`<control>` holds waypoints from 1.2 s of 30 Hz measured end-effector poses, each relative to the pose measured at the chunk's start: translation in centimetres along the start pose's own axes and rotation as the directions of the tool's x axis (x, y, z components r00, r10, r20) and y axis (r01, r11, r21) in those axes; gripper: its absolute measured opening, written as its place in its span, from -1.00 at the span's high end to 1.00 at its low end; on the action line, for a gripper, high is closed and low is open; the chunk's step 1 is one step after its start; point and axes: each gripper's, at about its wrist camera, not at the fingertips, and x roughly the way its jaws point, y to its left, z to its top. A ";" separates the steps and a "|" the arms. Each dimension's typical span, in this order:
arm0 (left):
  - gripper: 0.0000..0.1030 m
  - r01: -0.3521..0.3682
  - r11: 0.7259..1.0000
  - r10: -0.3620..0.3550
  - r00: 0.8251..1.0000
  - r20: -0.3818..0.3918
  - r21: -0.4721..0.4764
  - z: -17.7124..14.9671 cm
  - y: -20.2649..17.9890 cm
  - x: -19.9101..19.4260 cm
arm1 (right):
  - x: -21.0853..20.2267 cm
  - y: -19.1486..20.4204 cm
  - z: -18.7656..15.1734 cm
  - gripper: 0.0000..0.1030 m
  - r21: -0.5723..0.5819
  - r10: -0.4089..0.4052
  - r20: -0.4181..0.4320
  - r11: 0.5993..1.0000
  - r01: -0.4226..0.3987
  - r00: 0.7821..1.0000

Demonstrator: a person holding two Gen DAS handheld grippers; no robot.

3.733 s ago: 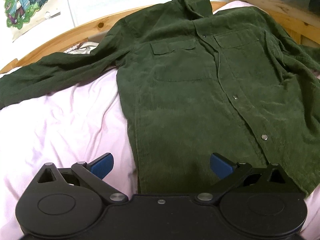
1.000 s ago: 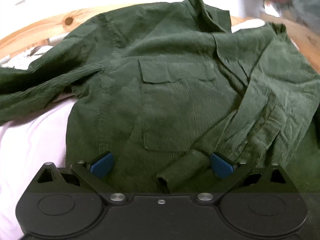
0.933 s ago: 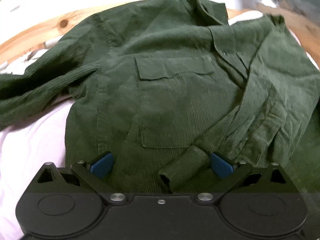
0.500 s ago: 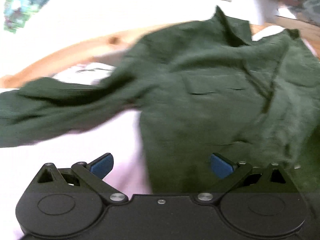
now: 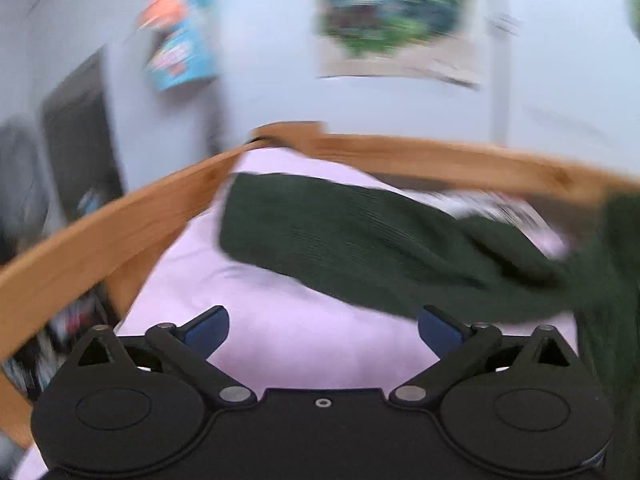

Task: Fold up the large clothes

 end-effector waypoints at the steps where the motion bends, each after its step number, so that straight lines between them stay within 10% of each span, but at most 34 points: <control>1: -0.85 -0.008 0.998 0.007 1.000 -0.011 -0.059 0.5 0.8 0.8 | 0.0 -0.2 0.2 -0.99 0.022 0.004 0.000 1.000 -0.004 1.000; 8: -0.43 0.012 0.926 -0.041 0.997 -0.069 -0.378 2.2 2.9 6.7 | 1.2 -1.7 -0.1 -0.99 0.085 -0.044 -0.031 0.995 0.046 0.999; 12: 0.88 -0.001 0.929 -0.016 0.999 -0.042 -0.370 2.8 1.3 6.8 | 1.6 -1.9 -0.3 -0.99 0.111 -0.044 -0.045 0.993 0.049 0.998; 20: 0.99 0.203 0.901 -0.129 0.969 0.211 -0.384 5.8 -2.1 -4.1 | -0.6 -2.6 0.8 -0.99 0.159 0.000 0.017 0.987 -0.003 1.000; 24: 0.99 0.342 0.925 -0.270 0.898 0.347 -0.164 6.6 -6.8 -10.2 | -1.6 -2.8 1.2 -0.99 0.177 0.008 0.040 0.984 -0.015 0.999; 28: 0.99 0.500 0.866 -0.467 0.798 0.379 0.016 7.1 -12.7 -14.6 | -2.7 -3.7 1.5 -0.99 0.189 -0.021 0.093 0.982 0.003 0.995; 33: 0.97 0.711 0.671 -0.741 0.630 0.232 0.213 4.5 -21.6 -19.2 | -5.0 -6.3 2.1 -0.99 0.269 -0.127 0.200 0.961 0.070 0.971; 36: 0.68 0.804 0.536 -0.834 0.552 0.010 0.259 1.5 -26.9 -19.8 | -6.2 -7.8 2.2 -0.99 0.307 -0.227 0.243 0.940 0.147 0.943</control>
